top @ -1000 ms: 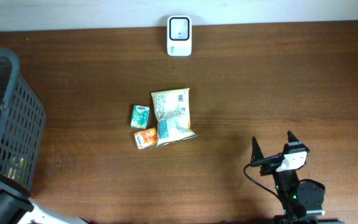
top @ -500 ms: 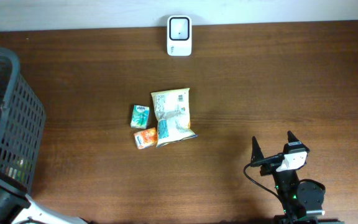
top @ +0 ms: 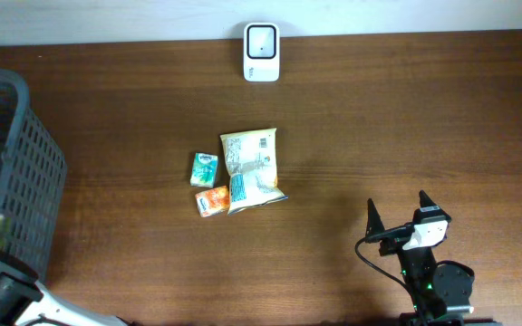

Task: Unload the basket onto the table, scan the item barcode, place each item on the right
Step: 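Reach into the basket and grasp the green tea drink carton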

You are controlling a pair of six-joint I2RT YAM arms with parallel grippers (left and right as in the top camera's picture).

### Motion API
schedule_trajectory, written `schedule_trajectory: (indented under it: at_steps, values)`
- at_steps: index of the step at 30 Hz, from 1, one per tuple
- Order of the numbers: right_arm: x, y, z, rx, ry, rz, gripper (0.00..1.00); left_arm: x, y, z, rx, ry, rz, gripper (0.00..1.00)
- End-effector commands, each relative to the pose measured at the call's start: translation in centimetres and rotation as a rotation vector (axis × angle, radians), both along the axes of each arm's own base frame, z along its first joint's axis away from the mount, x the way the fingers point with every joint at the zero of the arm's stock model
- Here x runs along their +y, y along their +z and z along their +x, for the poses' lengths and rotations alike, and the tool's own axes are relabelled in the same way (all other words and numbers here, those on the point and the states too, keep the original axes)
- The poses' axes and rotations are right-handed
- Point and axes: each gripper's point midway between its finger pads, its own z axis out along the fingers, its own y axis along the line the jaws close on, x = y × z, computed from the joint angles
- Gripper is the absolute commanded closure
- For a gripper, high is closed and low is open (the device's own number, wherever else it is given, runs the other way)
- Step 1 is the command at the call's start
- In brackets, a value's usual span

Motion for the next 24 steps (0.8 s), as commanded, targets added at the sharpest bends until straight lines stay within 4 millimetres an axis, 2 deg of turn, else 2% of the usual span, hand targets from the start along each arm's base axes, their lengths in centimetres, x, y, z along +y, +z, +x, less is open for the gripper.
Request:
schedule_trajectory:
  at_steps: [1, 4, 6, 7, 9, 11, 12, 16, 19, 20, 21, 22, 23, 24]
  values:
    - [0.1, -0.2, 0.0, 0.005, 0.005, 0.004, 0.01, 0.2, 1.0, 0.1, -0.006, 0.017, 0.013, 0.01]
    - [0.1, -0.2, 0.0, 0.005, 0.005, 0.004, 0.01, 0.2, 2.4, -0.4, 0.012, 0.022, 0.027, 0.01]
    - [0.1, -0.2, 0.0, 0.005, 0.005, 0.004, 0.01, 0.2, 3.0, -3.9, 0.176, 0.038, 0.076, 0.01]
    - [0.1, -0.2, 0.0, 0.005, 0.005, 0.004, 0.01, 0.0, 2.7, -5.0, 0.224, 0.047, 0.071, 0.0]
    - [0.1, -0.2, 0.0, 0.005, 0.005, 0.004, 0.01, -0.8, 1.7, -5.5, 0.242, 0.044, 0.027, 0.0]
    - [0.1, -0.2, 0.0, 0.005, 0.005, 0.004, 0.01, -2.0, -0.1, -6.5, 0.286, 0.037, -0.023, 0.02]
    - [0.1, -0.2, 0.0, 0.005, 0.005, 0.004, 0.01, -2.7, -2.1, -7.7, 0.341, 0.035, -0.047, 0.03]
    - [0.1, -0.2, 0.0, 0.005, 0.005, 0.004, 0.01, -3.0, -4.3, -8.6, 0.377, 0.044, -0.049, 0.03]
    - [0.1, -0.2, 0.0, 0.005, 0.005, 0.004, 0.01, -2.5, -4.9, -9.6, 0.392, 0.077, -0.041, 0.04]
    - [0.1, -0.2, 0.0, 0.005, 0.005, 0.004, 0.01, -2.3, -4.9, -9.8, 0.39, 0.087, -0.042, 0.1]
    - [0.1, -0.2, 0.0, 0.005, 0.005, 0.004, 0.01, -2.5, -5.0, -9.6, 0.374, 0.106, -0.053, 0.16]
    - [0.1, -0.2, 0.0, 0.005, 0.005, 0.004, 0.01, -3.0, -5.1, -8.9, 0.335, 0.102, -0.083, 0.16]
    - [0.1, -0.2, 0.0, 0.005, 0.005, 0.004, 0.01, -3.7, -5.2, -7.7, 0.268, 0.092, -0.131, 0.21]
    - [0.1, -0.2, 0.0, 0.005, 0.005, 0.004, 0.01, -3.9, -5.2, -7.5, 0.259, 0.089, -0.137, 0.22]
